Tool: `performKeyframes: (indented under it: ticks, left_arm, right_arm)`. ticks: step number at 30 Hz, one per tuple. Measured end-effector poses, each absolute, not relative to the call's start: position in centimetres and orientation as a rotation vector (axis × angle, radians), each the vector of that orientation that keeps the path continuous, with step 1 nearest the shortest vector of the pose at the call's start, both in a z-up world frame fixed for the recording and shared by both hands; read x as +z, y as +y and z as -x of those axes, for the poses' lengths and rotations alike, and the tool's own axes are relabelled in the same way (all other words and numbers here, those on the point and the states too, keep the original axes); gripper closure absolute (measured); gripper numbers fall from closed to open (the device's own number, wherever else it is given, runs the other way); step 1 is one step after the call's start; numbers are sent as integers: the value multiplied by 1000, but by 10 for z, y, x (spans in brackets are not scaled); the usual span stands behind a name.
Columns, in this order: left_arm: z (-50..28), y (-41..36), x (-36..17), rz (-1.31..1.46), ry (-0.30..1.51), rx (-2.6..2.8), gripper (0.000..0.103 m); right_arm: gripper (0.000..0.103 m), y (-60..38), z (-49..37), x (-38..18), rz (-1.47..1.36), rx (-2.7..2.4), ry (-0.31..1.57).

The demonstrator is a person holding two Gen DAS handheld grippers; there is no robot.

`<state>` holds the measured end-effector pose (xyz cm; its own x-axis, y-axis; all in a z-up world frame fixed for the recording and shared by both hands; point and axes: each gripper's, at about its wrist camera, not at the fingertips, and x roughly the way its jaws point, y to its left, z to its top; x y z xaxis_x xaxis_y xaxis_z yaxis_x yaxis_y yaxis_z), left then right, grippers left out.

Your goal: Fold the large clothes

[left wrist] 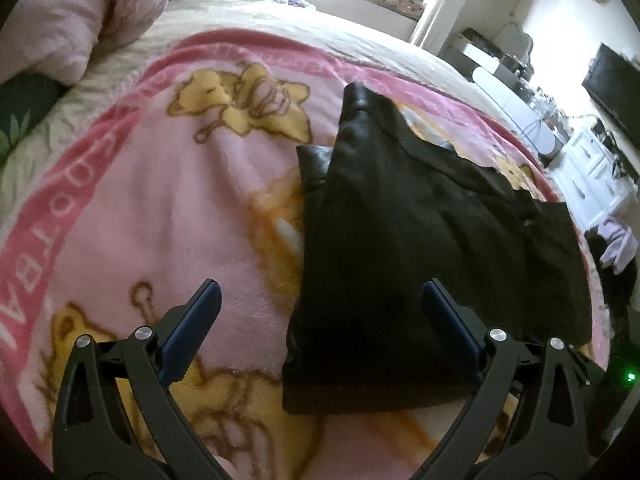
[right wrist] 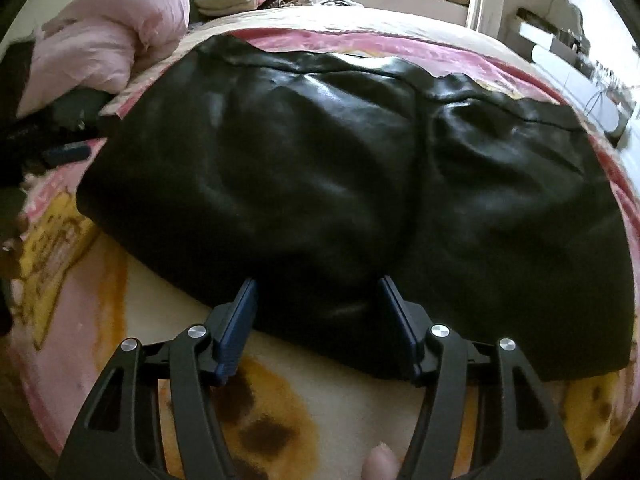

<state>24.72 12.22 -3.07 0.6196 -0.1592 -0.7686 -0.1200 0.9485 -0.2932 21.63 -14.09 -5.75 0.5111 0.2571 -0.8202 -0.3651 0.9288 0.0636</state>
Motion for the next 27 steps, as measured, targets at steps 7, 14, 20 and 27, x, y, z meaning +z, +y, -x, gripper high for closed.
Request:
performKeyframes:
  ticks: [7,14,20,27]
  left_arm:
    - [-256,121,-35,358,905,-72,9]
    - [-270,117,-57,389,978,-86,9]
    - [-275,110,-48,338,969,-106,9]
    - [-283,114,-58,373,1000,-112,9]
  right_arm:
    - [44,-154,-245,2,47,358,845]
    - [56,-142,-341,7,19,220,883]
    - [55,-144,-402,-37,-43,158,1074]
    - [55,-129,-402,-56,70,135,1063]
